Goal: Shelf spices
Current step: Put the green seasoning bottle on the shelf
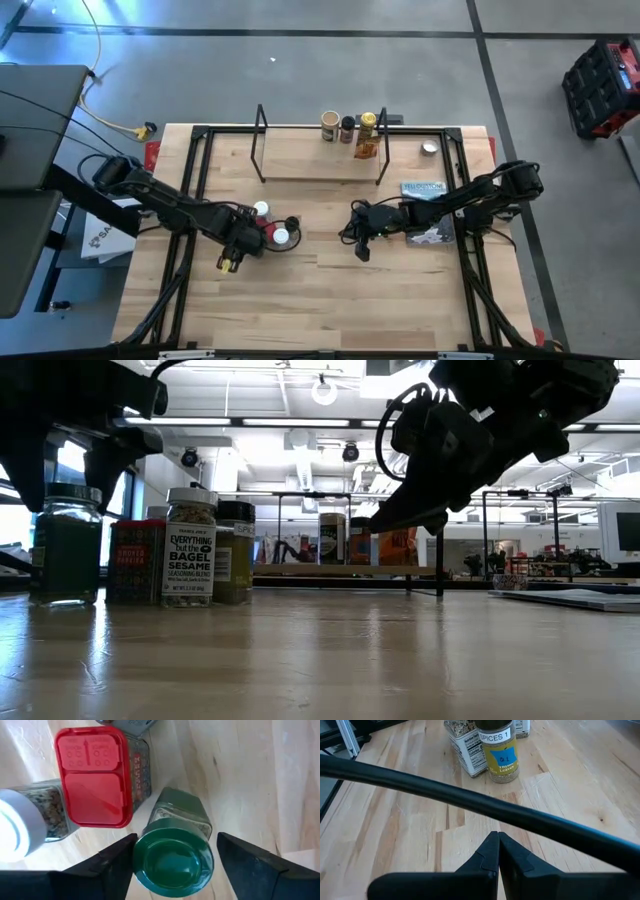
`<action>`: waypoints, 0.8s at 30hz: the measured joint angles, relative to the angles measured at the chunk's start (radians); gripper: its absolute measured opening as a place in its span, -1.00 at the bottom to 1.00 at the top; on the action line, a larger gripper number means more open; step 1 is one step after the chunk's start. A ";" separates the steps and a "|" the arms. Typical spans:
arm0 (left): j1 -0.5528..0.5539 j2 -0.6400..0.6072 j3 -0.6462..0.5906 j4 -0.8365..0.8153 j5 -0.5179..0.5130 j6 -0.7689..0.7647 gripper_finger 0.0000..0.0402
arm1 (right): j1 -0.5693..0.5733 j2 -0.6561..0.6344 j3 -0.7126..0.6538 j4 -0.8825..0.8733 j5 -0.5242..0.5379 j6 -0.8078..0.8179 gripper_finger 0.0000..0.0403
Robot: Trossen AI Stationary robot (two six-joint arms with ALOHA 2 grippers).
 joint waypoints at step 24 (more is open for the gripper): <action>0.136 -0.004 0.428 -0.265 -0.010 -0.133 -0.02 | 0.000 0.000 0.000 -0.001 0.000 -0.022 -1.00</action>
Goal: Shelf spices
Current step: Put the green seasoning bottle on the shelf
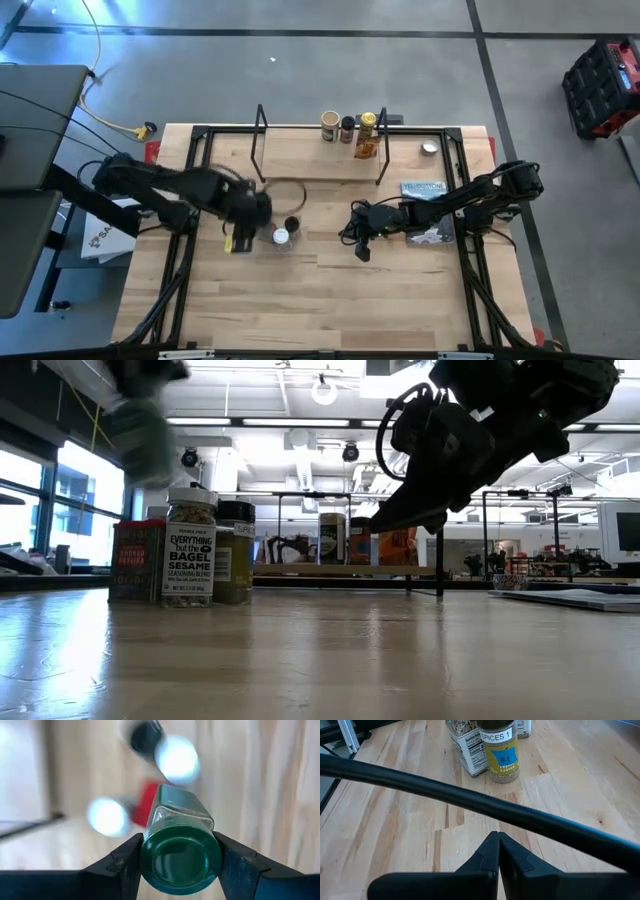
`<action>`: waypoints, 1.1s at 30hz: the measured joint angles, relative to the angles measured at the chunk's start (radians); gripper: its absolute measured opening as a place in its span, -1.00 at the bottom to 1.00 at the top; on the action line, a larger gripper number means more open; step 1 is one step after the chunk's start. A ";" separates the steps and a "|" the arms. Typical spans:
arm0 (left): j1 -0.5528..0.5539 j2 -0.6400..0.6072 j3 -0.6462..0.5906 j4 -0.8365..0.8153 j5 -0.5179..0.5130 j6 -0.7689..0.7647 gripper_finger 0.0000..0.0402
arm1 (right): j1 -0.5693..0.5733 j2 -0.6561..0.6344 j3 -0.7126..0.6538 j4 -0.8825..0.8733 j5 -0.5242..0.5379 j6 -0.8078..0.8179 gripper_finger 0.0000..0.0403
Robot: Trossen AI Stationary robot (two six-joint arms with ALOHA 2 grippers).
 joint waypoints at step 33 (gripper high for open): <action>0.965 0.584 0.443 0.083 0.028 0.696 -0.02 | -0.001 0.000 0.000 0.000 0.055 0.019 -1.00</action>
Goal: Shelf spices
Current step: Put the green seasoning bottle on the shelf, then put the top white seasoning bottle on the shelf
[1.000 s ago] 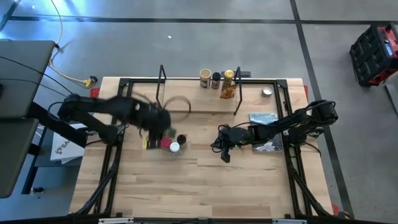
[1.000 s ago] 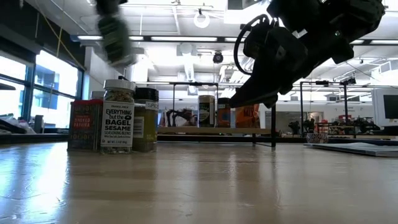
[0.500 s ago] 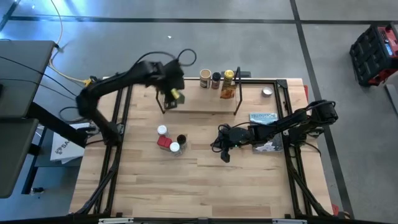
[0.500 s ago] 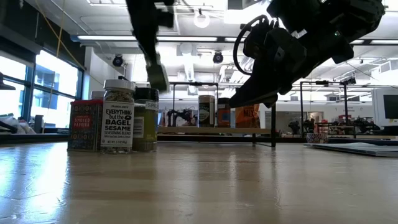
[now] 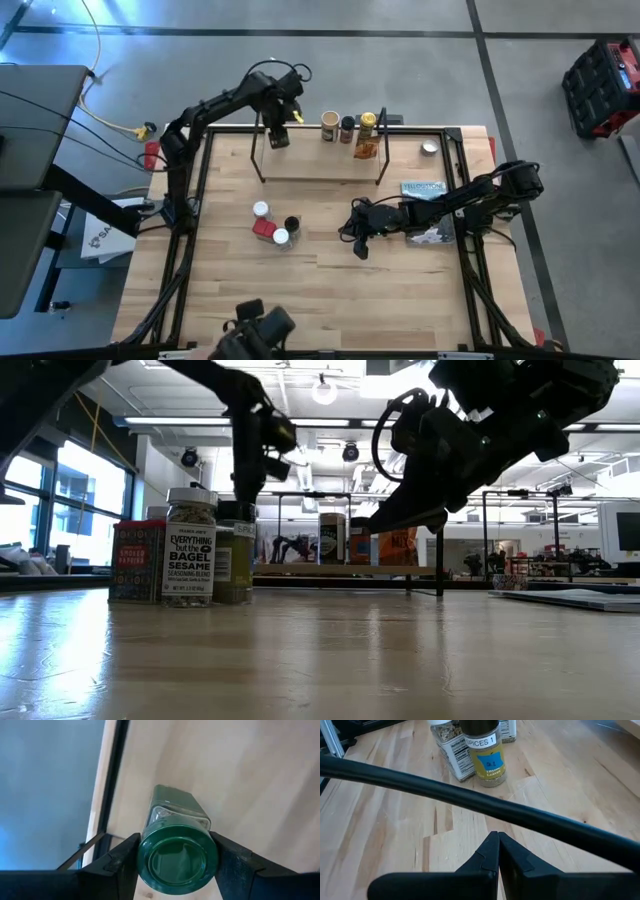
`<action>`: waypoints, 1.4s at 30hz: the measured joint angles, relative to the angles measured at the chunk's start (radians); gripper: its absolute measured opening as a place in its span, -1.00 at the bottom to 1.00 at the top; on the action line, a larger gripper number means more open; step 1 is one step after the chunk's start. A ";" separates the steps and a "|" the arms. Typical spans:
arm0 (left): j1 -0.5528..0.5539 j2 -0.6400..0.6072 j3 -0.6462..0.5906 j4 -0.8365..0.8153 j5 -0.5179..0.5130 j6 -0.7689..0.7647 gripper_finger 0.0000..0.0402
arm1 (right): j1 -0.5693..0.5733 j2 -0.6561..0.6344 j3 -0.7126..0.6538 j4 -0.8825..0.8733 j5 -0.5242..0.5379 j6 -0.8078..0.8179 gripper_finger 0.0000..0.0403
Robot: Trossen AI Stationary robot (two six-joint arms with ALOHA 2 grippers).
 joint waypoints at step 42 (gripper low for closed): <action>0.034 -0.186 -0.002 -0.064 -0.120 0.075 0.41 | 0.001 0.054 0.001 0.016 -0.009 0.005 -1.00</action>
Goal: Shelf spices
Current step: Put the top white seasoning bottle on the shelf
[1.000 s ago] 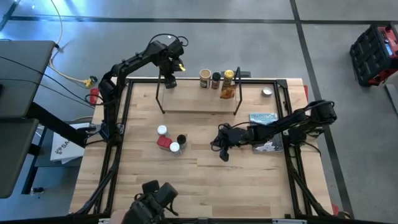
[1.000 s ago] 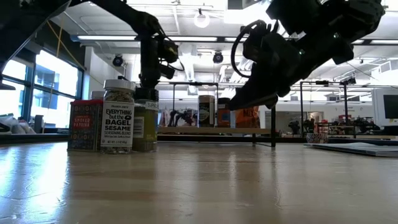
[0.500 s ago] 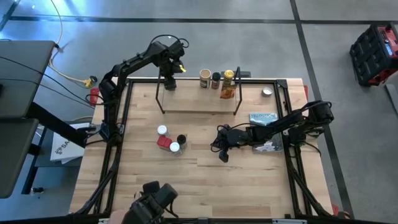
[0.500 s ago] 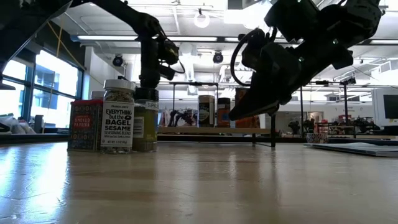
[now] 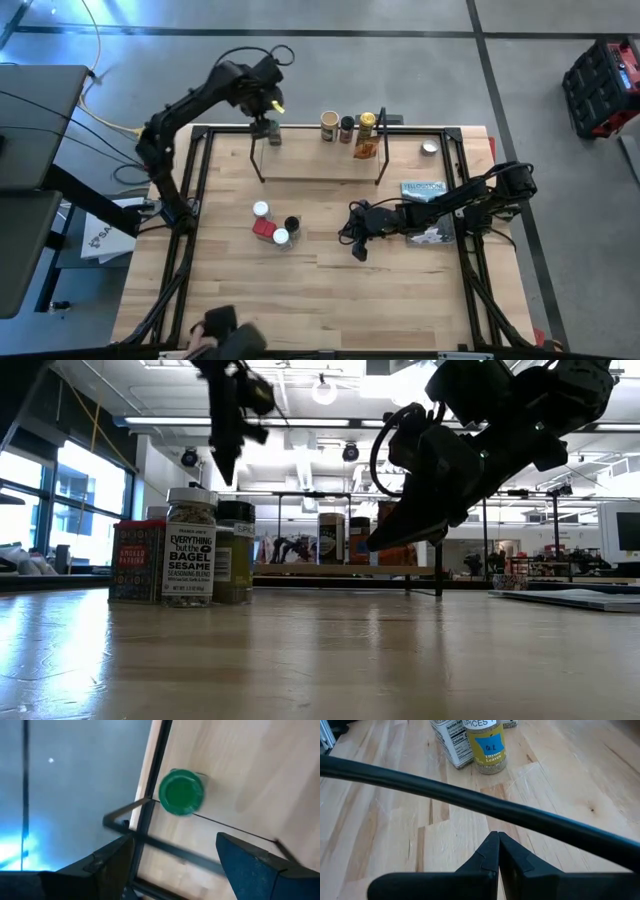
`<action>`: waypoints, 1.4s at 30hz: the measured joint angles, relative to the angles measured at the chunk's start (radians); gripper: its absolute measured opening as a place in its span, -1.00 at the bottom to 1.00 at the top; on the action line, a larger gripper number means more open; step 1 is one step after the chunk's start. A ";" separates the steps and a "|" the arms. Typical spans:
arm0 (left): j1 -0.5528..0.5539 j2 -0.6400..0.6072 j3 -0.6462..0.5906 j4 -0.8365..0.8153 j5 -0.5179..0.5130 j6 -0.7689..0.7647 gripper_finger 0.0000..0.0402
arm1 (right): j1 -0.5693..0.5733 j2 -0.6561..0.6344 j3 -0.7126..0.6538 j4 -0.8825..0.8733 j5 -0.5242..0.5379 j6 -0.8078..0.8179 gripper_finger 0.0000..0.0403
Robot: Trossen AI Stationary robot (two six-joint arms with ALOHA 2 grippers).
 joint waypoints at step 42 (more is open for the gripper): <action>-0.794 -0.640 -1.006 0.508 -0.040 -1.170 0.40 | 0.017 0.000 -0.001 0.037 0.008 -0.006 -1.00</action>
